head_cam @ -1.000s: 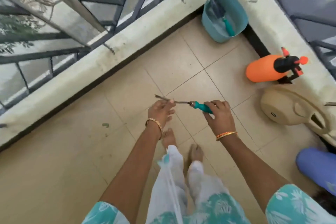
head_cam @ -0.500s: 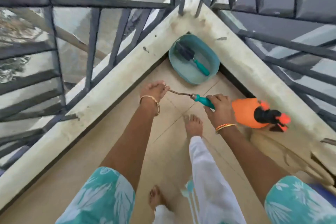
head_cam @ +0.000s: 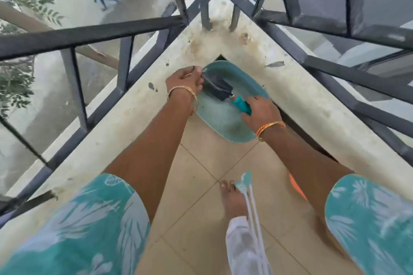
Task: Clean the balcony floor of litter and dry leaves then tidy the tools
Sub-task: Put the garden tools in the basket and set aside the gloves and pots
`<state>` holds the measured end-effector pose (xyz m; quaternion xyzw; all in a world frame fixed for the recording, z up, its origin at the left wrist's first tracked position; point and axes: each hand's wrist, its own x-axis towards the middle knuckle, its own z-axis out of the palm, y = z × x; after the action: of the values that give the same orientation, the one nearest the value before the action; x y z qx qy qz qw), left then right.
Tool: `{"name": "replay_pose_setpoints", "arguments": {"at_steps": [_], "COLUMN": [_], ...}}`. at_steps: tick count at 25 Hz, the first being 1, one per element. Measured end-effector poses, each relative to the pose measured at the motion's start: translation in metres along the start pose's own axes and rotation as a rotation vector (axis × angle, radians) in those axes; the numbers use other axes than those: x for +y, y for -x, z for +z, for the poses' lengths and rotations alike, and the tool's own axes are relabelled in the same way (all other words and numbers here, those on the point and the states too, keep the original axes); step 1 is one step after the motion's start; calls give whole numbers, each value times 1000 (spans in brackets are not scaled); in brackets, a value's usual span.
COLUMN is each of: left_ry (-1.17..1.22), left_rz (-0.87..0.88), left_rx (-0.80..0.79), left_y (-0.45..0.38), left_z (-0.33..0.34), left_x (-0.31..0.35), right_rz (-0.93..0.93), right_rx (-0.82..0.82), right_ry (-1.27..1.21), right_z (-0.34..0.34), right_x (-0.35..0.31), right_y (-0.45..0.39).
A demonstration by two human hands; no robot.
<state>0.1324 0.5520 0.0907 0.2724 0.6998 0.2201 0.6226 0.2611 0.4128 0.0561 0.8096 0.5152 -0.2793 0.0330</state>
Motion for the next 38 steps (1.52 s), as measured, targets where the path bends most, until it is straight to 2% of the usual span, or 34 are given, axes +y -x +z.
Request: {"name": "replay_pose_setpoints", "arguments": {"at_steps": [6,10,14,16,20,25,31,35,38], "left_ry": [-221,-396,-451,-529,-1008,-1325,-1399,-1420,-1328], "left_rz": [-65,-77,-57,-1,336,473,366,257,130], "left_rx": [-89,-261,-236,-234,-176,-164,32,120,188], "left_y": [-38,-47,-42,-28,19,93,190,252,304], "left_z": [23,31,30,27,7,-43,-143,-222,-284], "left_x": [-32,-50,-62,-62,-55,-57,-65,-100,-133], "right_rz": [106,208,266,258,218,55,-395,-484,-557], "right_rx": [-78,-100,-108,-92,-17,35,141,138,87], "right_ry": [115,114,65,37,-16,-17,115,177,247], "right_z": [32,45,50,46,26,-7,-39,-32,-19], "right_x": [15,7,2,6,10,-13,-86,-137,-183], "right_y": [-42,-58,-58,-48,-12,62,147,208,263]}}
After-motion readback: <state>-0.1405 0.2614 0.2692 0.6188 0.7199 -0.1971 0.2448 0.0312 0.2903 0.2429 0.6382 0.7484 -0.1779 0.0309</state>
